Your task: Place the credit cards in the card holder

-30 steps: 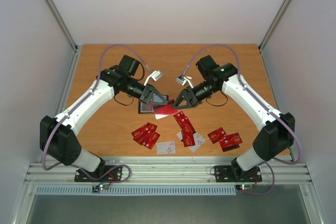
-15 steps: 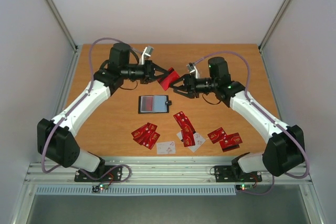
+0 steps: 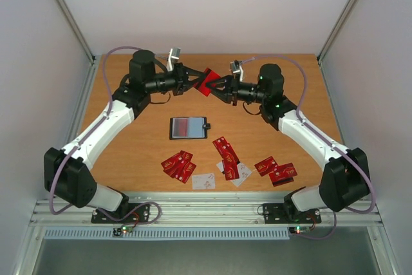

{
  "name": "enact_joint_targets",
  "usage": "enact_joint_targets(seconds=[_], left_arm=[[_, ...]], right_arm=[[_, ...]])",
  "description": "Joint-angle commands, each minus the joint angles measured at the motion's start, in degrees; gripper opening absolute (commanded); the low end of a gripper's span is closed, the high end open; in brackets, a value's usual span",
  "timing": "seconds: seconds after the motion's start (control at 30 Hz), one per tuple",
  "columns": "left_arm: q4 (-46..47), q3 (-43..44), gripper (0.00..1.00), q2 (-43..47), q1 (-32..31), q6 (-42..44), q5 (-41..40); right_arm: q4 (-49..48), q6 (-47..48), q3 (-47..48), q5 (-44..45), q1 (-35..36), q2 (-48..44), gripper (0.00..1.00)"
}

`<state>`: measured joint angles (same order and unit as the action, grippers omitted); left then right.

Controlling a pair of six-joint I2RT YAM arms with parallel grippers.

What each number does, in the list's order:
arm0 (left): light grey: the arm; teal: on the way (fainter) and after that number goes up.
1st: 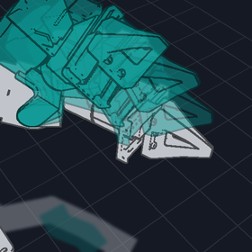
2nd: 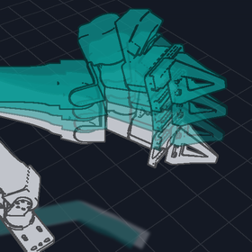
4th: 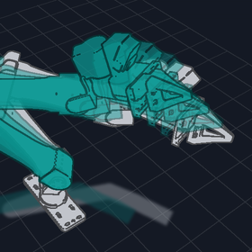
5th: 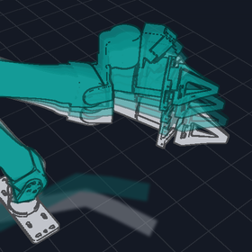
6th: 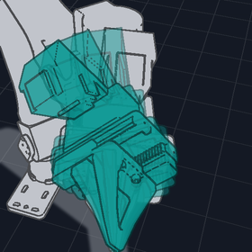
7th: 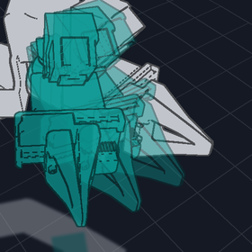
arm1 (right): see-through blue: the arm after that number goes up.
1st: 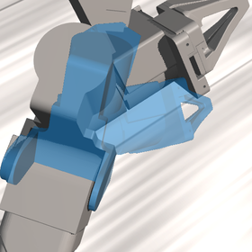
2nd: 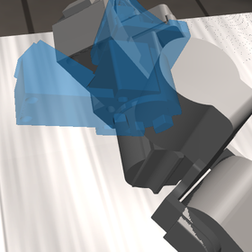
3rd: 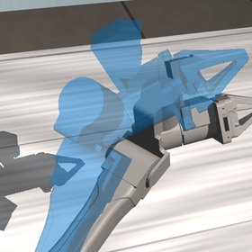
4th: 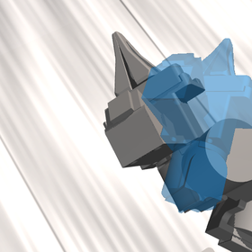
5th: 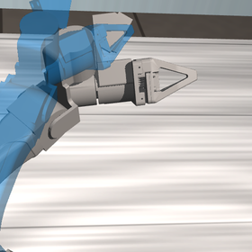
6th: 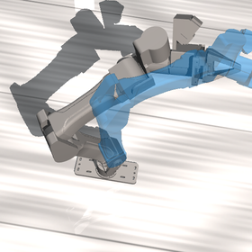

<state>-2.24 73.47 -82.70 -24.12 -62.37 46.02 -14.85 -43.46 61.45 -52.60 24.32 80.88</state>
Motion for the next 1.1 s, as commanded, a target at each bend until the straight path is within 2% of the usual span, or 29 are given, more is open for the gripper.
enact_joint_targets(seconds=[0.0,0.1,0.2,0.43,0.53,0.67,0.8,1.07], left_arm=[[6.51,-0.71,0.00,2.80,-0.49,-3.02,0.51],[6.67,-0.85,0.00,2.87,-0.49,-3.02,0.69],[7.30,-0.42,0.04,2.51,-0.41,-2.98,2.24],[2.60,1.62,0.37,3.64,1.57,2.36,10.97],[0.46,1.23,0.45,4.58,2.69,4.69,16.49],[4.04,-1.34,0.45,6.88,2.83,4.50,20.69],[3.92,-2.17,0.41,8.27,2.85,4.92,23.07],[-5.23,0.47,0.24,8.44,2.85,11.21,24.24]], right_arm=[[-5.23,-3.72,2.40,2.57,0.03,1.38,0.16],[-6.24,-4.44,3.10,2.12,0.03,1.84,0.03],[-7.36,-4.94,4.34,-1.27,-0.05,2.99,0.01],[-2.25,-0.05,6.99,-9.31,-1.20,2.63,0.01],[-1.72,0.77,7.89,-13.82,-1.63,2.64,0.01],[-4.60,-0.79,7.76,-17.79,-1.67,2.53,0.01],[-10.90,-5.41,7.54,-21.51,-1.65,3.18,0.01],[-20.59,-12.92,7.40,-25.87,-1.65,4.55,0.01]])
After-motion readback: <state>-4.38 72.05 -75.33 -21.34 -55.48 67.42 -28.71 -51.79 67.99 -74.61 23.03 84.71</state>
